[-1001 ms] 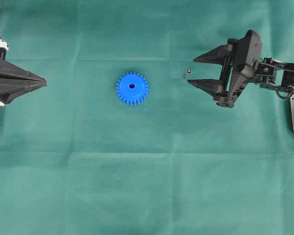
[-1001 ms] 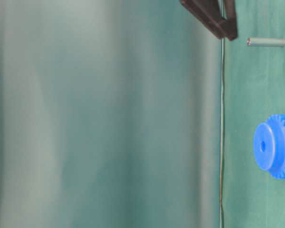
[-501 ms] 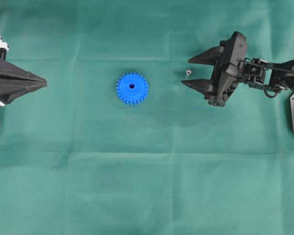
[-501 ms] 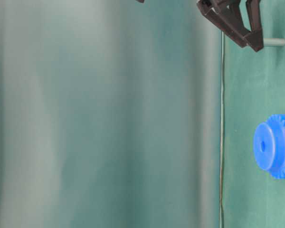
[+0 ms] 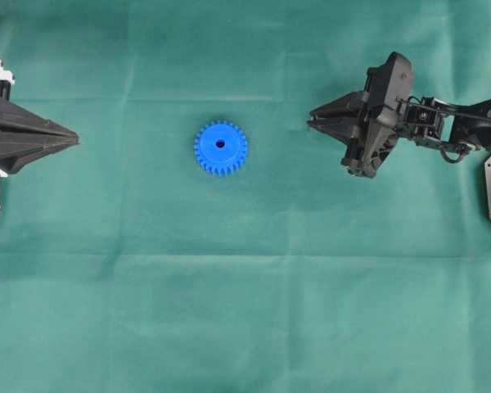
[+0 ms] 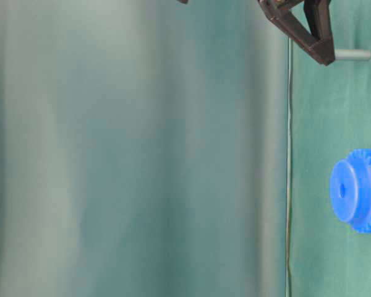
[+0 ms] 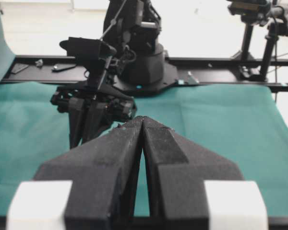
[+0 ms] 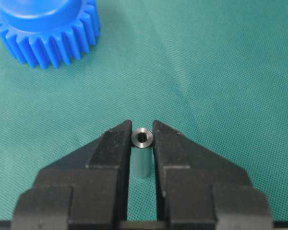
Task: Insert the shaft placed at a random location into the center hole of the medium gear at another random location.
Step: 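Lift the shaft upright with the right gripper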
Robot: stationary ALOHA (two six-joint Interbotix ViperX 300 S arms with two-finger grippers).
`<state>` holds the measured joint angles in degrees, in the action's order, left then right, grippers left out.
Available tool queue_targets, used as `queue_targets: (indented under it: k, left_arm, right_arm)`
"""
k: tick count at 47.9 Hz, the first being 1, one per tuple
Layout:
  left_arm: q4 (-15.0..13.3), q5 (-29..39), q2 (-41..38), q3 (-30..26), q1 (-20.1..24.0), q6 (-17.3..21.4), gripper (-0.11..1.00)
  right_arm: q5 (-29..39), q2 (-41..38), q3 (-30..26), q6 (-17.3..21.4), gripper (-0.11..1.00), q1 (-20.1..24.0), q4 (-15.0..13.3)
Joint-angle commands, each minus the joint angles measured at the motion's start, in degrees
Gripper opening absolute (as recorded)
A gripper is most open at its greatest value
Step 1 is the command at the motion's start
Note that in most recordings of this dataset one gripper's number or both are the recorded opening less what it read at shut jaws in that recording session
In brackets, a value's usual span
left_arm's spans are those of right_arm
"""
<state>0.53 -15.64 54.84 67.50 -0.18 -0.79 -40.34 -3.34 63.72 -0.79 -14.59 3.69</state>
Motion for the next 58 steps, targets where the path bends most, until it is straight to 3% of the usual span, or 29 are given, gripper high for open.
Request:
queue_targets:
  k: [1,15,36,58]
  left_arm:
    - [0.2,-0.3,-0.4,-1.2,0.1,-0.1,0.0]
    - [0.2,0.4,-0.4,-1.2,0.1,-0.1,0.0]
    - [0.2,0.4,-0.4,-1.3,0.1,0.0,0.0]
    - [0.2,0.3,-0.5,-1.2,0.1,-0.1,0.0]
  right_arm:
    - [-0.6,0.5,-0.8,0.4,0.13,-0.3,-0.1]
    - [0.6,3.7,-1.0,0.4,0.13,-0.3,0.0]
    - [17.2,18.2,-4.1,-0.3,0.14,-0.4,-0.4]
    - [19.4,18.1,-5.3,-0.3,0.13,-0.3,-0.4]
